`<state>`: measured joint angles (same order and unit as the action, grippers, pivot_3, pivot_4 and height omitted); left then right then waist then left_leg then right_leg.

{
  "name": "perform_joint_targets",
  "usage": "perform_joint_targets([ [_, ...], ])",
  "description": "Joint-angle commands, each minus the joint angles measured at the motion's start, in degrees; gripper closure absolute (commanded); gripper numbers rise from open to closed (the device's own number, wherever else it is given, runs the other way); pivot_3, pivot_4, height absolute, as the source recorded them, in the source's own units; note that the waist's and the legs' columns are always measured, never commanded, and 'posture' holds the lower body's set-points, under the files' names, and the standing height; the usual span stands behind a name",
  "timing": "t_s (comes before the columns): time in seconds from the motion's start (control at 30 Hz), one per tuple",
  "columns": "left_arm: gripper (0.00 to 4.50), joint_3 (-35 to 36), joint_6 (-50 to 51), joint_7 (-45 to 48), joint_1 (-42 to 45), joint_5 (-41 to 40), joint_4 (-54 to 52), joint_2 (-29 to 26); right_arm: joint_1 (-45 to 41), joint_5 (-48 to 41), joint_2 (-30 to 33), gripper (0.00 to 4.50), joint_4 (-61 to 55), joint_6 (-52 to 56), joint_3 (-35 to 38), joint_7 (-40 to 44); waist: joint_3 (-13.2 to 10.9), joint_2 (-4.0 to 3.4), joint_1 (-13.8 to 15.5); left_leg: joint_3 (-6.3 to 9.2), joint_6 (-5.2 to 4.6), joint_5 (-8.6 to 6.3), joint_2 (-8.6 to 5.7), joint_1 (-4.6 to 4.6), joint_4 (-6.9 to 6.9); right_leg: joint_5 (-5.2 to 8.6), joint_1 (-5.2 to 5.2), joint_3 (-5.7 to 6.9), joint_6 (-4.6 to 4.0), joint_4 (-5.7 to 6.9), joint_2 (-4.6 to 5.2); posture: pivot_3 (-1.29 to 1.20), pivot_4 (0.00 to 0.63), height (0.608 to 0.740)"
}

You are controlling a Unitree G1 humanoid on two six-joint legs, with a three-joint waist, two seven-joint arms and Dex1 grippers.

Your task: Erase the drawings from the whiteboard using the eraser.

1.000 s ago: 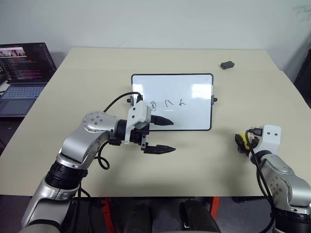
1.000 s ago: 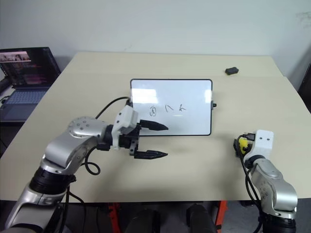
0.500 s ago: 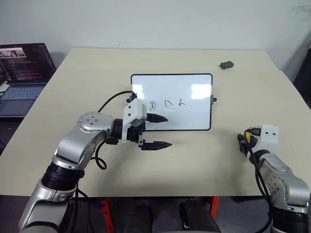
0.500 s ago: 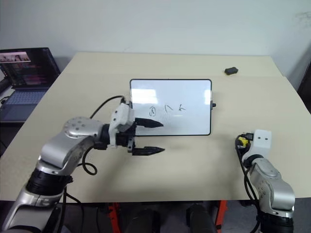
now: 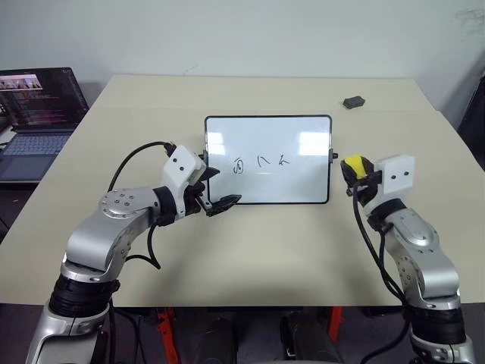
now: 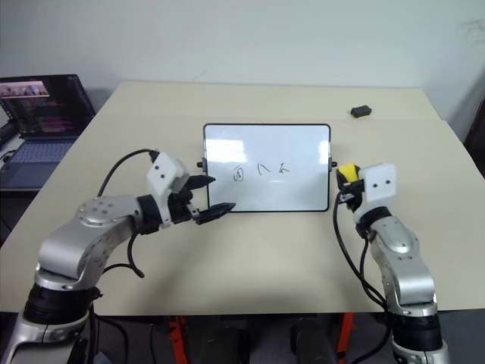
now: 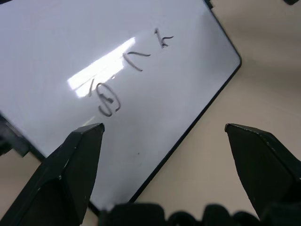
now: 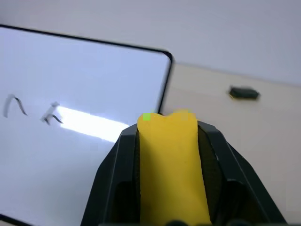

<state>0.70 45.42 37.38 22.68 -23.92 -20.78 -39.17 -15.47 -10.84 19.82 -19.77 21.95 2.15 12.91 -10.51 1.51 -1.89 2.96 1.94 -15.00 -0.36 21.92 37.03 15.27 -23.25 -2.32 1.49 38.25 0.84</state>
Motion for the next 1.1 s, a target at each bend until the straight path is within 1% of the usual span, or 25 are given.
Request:
perform_joint_targets([
  [0.03,0.00,4.90,2.76,-4.78,-1.15,1.20,-2.23,-0.78,-6.46,2.69,-1.28,3.24,1.34,-4.64,-6.18,3.61,0.00,0.00,-0.34,-0.01,0.00,0.00,0.01,-0.01,0.00,0.00,0.00,-0.01,0.00,0.01,0.00,0.00,0.150,0.740],
  [0.17,0.00,6.35,5.29,-7.20,-4.03,2.82,-2.56,-2.92,-15.08,8.40,-3.32,3.24,6.10,-4.80,-15.67,6.86,0.00,0.01,-0.49,0.03,0.01,0.00,-0.03,-0.08,0.01,0.00,-0.07,0.01,-0.01,0.32,0.06,0.00,0.150,0.740],
  [0.27,0.00,6.41,5.40,-7.41,-4.23,3.34,-1.83,-3.90,-19.70,11.08,-5.86,3.24,10.48,-5.51,-19.33,7.41,0.01,0.03,-0.25,0.07,0.02,0.00,-0.02,-0.08,0.02,0.00,-0.12,0.06,-0.03,0.40,0.07,0.00,0.150,0.740],
  [0.37,0.00,5.44,4.86,-5.96,-4.11,4.00,-0.68,-5.66,-25.76,14.61,-9.61,3.24,18.65,-6.93,-22.93,7.45,0.02,0.04,0.01,0.09,0.04,0.02,-0.07,-0.07,0.06,0.00,-0.12,0.09,-0.04,0.47,0.12,0.00,0.150,0.740],
  [0.47,0.00,4.89,2.58,-4.66,-3.68,4.91,1.36,-6.89,-31.17,17.53,-11.96,3.24,26.80,-9.13,-24.21,6.80,0.02,0.04,0.03,0.05,0.05,0.02,-0.10,-0.09,0.10,0.00,-0.12,0.08,-0.04,0.51,0.16,0.00,0.150,0.740],
  [0.53,0.00,4.75,1.11,-3.25,-2.78,4.54,3.29,-6.66,-34.92,18.87,-13.35,3.24,33.22,-11.02,-24.17,6.21,0.02,0.04,0.11,0.08,0.05,0.02,-0.11,-0.07,0.09,0.00,-0.13,0.11,-0.05,0.49,0.17,0.00,0.150,0.740],
  [0.7,0.00,3.98,-1.21,2.08,-0.95,2.19,6.24,-5.92,-40.68,20.41,-15.58,3.24,46.87,-16.28,-22.40,3.66,0.02,0.05,0.02,0.05,0.05,0.02,-0.11,-0.03,0.05,-0.01,-0.21,0.11,-0.06,0.50,0.19,0.00,0.150,0.740],
  [0.8,0.00,3.14,-2.46,4.97,-0.34,2.23,7.11,-6.55,-41.95,21.39,-15.83,3.24,54.20,-19.65,-22.08,2.98,0.03,0.06,-0.10,-0.01,0.05,0.02,-0.10,-0.01,0.03,-0.01,-0.26,0.06,-0.07,0.52,0.19,0.00,0.150,0.740],
  [0.9,0.00,2.70,-3.38,6.46,0.24,2.93,8.20,-7.12,-41.01,22.74,-15.57,3.24,58.30,-21.19,-23.25,4.13,0.02,0.05,-0.21,-0.02,0.05,0.02,-0.10,-0.01,0.02,-0.01,-0.27,0.05,-0.07,0.51,0.19,0.00,0.150,0.740],
  [1.0,0.00,2.56,-3.87,7.21,0.50,3.23,8.70,-7.35,-38.41,24.80,-14.63,3.24,59.02,-22.03,-25.81,7.55,0.05,0.09,-0.54,-0.02,0.05,0.02,-0.10,-0.03,0.03,0.00,-0.28,0.03,-0.07,0.58,0.19,0.00,0.150,0.740],
  [1.1,0.00,2.70,-4.00,7.46,0.36,3.33,8.83,-7.26,-34.89,27.65,-12.69,3.24,55.96,-21.31,-29.63,12.80,0.07,0.12,-0.72,-0.02,0.04,0.02,-0.10,-0.10,0.06,0.00,-0.23,0.03,-0.07,0.66,0.19,0.00,0.150,0.740],
])
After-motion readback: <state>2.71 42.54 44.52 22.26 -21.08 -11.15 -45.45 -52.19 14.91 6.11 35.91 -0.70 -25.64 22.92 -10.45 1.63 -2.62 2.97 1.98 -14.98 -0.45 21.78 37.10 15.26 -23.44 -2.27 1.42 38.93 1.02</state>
